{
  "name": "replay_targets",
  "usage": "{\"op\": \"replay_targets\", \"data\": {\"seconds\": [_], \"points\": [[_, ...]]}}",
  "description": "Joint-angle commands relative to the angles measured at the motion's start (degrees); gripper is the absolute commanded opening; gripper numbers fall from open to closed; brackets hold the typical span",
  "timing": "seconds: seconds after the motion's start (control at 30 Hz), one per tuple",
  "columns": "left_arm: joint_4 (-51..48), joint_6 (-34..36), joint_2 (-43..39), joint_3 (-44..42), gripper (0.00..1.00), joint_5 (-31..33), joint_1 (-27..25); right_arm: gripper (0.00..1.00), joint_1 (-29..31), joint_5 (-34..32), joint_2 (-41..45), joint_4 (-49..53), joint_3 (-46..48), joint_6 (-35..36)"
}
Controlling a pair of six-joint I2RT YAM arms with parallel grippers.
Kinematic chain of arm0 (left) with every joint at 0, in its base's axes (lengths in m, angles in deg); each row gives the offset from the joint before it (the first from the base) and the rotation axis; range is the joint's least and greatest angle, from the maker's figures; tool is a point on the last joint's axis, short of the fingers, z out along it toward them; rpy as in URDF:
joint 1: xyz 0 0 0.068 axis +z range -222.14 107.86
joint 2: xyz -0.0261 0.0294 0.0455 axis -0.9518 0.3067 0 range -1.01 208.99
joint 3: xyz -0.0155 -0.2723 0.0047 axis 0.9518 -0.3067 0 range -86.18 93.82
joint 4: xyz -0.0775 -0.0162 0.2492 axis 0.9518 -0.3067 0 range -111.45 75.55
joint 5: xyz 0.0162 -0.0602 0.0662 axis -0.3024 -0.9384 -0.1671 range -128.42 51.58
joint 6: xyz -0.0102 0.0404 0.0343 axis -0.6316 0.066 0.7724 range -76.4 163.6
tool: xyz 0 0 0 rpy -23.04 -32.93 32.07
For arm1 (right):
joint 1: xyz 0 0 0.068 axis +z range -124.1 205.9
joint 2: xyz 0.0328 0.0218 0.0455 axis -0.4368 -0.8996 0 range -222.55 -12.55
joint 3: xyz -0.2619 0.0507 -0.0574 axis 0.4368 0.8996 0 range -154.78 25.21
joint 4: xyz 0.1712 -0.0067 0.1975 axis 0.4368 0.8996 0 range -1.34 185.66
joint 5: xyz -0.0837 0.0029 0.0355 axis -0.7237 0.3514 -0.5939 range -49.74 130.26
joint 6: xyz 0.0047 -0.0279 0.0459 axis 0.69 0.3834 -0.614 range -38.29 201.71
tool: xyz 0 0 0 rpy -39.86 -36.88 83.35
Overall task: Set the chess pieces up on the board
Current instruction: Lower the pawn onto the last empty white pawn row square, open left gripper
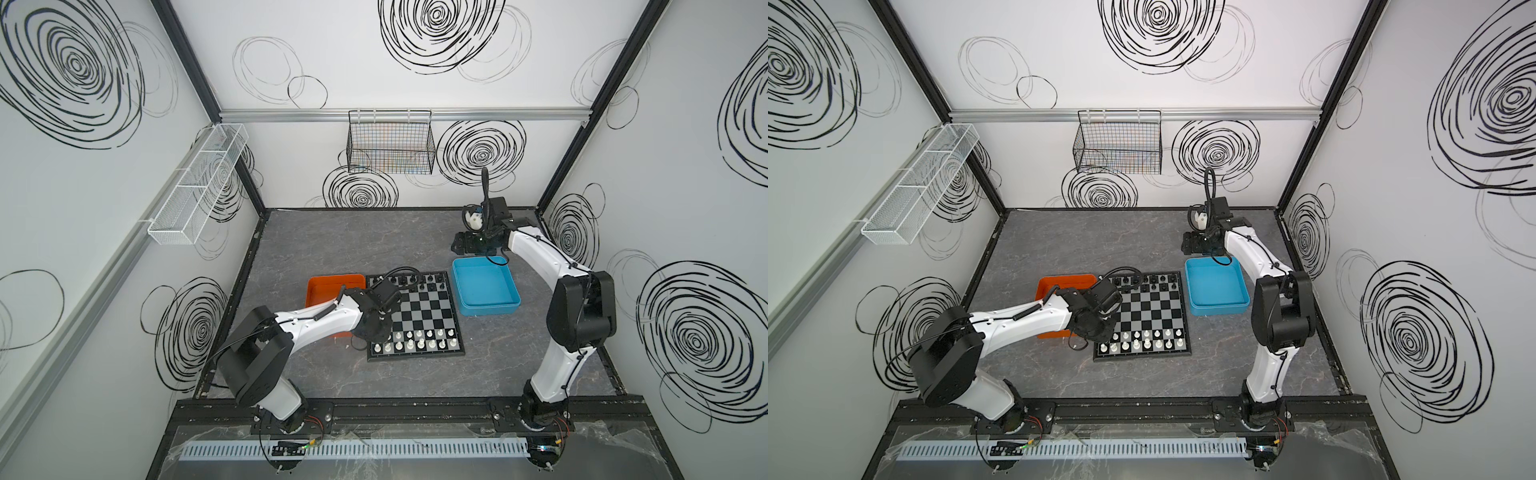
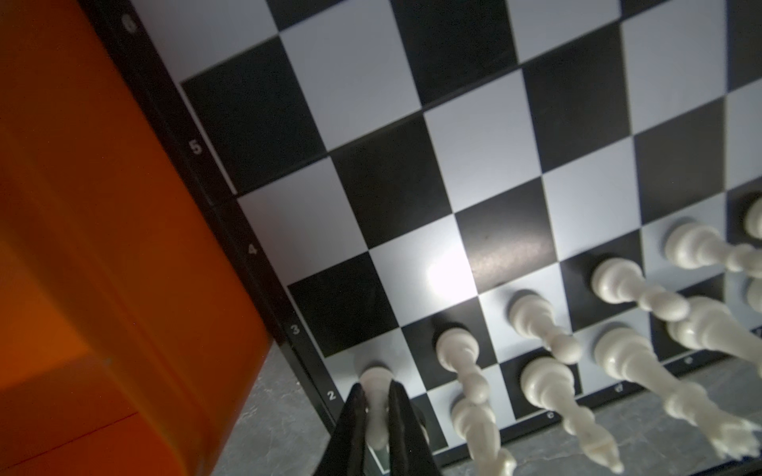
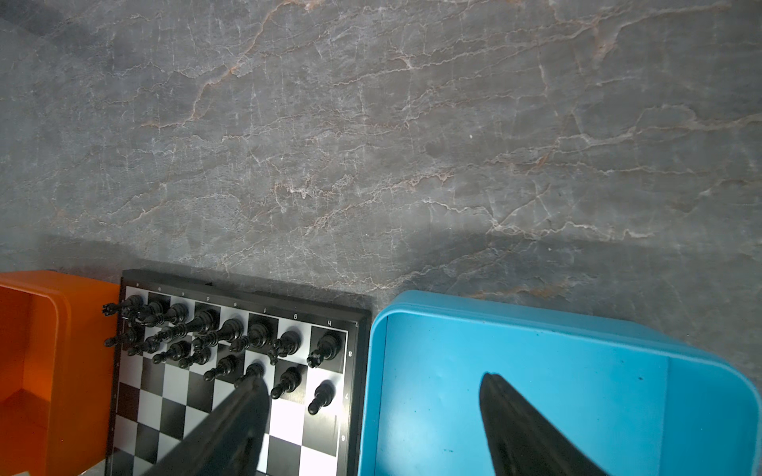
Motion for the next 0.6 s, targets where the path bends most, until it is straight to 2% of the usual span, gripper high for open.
{"op": "replay_targets", "data": {"seconds": [0.0,0.23,0.57], "points": [[0.32,0.13,0.75,-0.01,0.16,0.60,-0.32,0.85,-0.16,-0.03,1.31,-0.55,0.60,0.58],[0.06,-0.08,0.44,-0.10,0.21,1.19,-0.39,0.85,-0.20,0.01,1.20,-0.50,0.69,0.57],[-1.59,-0.14,-0.26,0.51,0.21,2.76,-0.49,0.85,-0.16,0.11,1.21,-0.63,0.82,0.61]]}}
